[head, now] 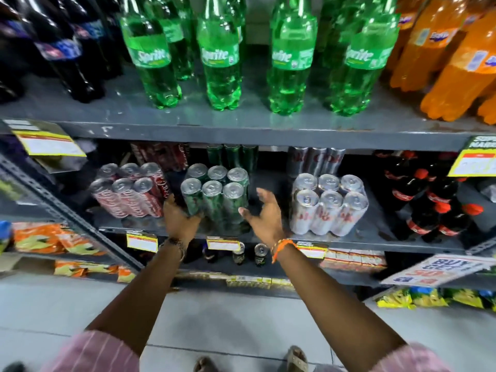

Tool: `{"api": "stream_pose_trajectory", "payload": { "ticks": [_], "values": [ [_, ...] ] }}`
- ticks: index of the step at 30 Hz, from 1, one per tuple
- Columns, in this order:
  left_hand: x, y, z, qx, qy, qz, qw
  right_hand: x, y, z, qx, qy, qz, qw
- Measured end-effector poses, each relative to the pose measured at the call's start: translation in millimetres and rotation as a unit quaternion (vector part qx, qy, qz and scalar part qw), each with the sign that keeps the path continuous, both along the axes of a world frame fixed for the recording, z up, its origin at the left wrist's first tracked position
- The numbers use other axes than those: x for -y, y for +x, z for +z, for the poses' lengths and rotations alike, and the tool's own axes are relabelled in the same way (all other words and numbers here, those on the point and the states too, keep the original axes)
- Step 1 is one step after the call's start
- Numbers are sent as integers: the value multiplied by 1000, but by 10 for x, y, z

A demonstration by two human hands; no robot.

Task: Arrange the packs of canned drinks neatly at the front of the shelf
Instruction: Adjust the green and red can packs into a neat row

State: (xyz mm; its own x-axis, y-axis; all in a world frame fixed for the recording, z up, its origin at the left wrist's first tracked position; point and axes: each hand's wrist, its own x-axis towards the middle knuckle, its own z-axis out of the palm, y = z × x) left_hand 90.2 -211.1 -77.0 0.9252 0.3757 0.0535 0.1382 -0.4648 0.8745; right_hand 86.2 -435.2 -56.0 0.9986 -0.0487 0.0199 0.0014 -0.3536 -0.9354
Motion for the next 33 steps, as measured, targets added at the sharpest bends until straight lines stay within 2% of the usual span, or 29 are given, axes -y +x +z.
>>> {"api": "stream_pose_trajectory", "payload": {
  "ticks": [3, 6, 12, 19, 24, 33],
  "values": [
    [-116, 88, -11, -52, 19, -90, 994, -150, 171, -79, -53, -28, 31, 998],
    [-193, 166, -33, -65, 11, -123, 990, -239, 277, -158, -73, -56, 57, 994],
    [-439, 297, -256, -65, -5, -138, 988, -288, 288, -245, -43, -78, 42, 995],
    [-541, 230, -487, -52, -24, -138, 989, -264, 188, -227, -36, -58, 56, 996],
    [-428, 55, -305, -28, -17, -117, 993, -240, 173, -246, -46, -50, 61, 996],
    [-327, -52, -194, -37, -39, -94, 994, -194, 163, -265, -52, -43, 76, 995]
  ]
}}
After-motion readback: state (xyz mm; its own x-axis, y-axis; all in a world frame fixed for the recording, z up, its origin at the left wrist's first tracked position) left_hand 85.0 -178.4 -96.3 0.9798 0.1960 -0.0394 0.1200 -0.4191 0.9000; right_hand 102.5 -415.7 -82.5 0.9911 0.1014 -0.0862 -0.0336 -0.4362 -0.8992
